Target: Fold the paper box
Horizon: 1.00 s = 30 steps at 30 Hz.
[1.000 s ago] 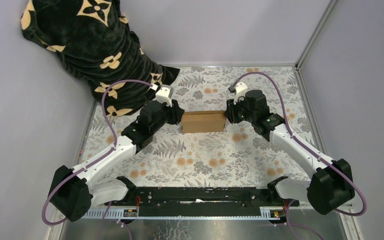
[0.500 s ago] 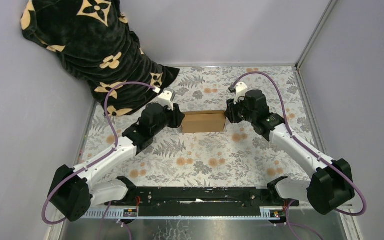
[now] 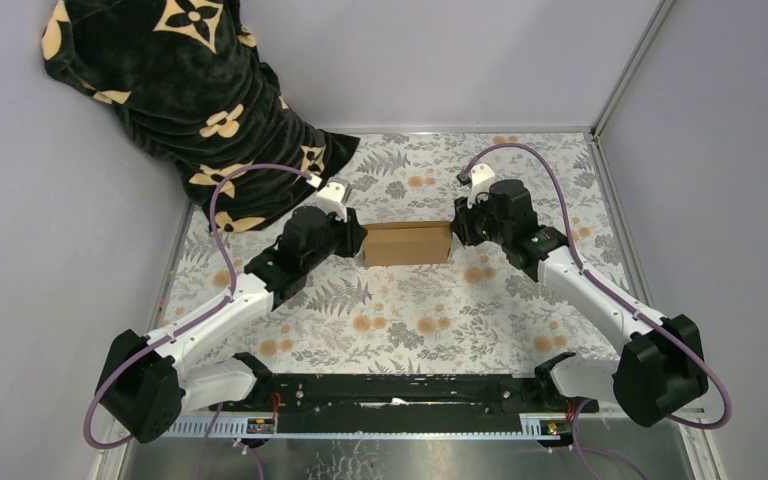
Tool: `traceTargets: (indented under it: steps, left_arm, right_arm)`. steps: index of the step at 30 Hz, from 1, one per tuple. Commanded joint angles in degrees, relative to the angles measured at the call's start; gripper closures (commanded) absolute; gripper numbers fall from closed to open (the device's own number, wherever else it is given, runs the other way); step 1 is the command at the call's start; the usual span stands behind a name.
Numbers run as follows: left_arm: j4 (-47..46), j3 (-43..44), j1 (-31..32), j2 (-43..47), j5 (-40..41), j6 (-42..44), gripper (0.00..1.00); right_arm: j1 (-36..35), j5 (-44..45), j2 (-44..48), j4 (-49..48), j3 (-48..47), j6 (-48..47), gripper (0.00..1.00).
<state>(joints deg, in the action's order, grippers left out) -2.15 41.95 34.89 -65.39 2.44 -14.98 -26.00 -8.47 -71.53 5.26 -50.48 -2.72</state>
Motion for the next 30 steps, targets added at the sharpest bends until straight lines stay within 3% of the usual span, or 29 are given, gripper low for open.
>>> traceTargets:
  steps: [1,12,22,30]
  left_arm:
    - [0.59,-0.83,0.35,0.1,0.78,1.01,0.64]
    - [1.14,-0.53,0.37,-1.43,2.71,1.46,0.68]
    - [0.32,0.65,0.35,-2.06,4.43,2.87,0.58]
    - [-0.49,1.39,0.35,-3.83,4.31,3.96,0.66]
  right_arm:
    - [-0.56,0.65,-0.28,-3.05,-0.62,-0.55,0.7]
    - [-0.61,0.82,-0.1,-3.19,-0.41,-0.5,0.7]
    - [-0.59,0.91,-0.28,-3.32,-0.4,-0.6,0.7]
    - [-0.59,0.87,-0.67,-3.39,-0.45,-0.7,0.7]
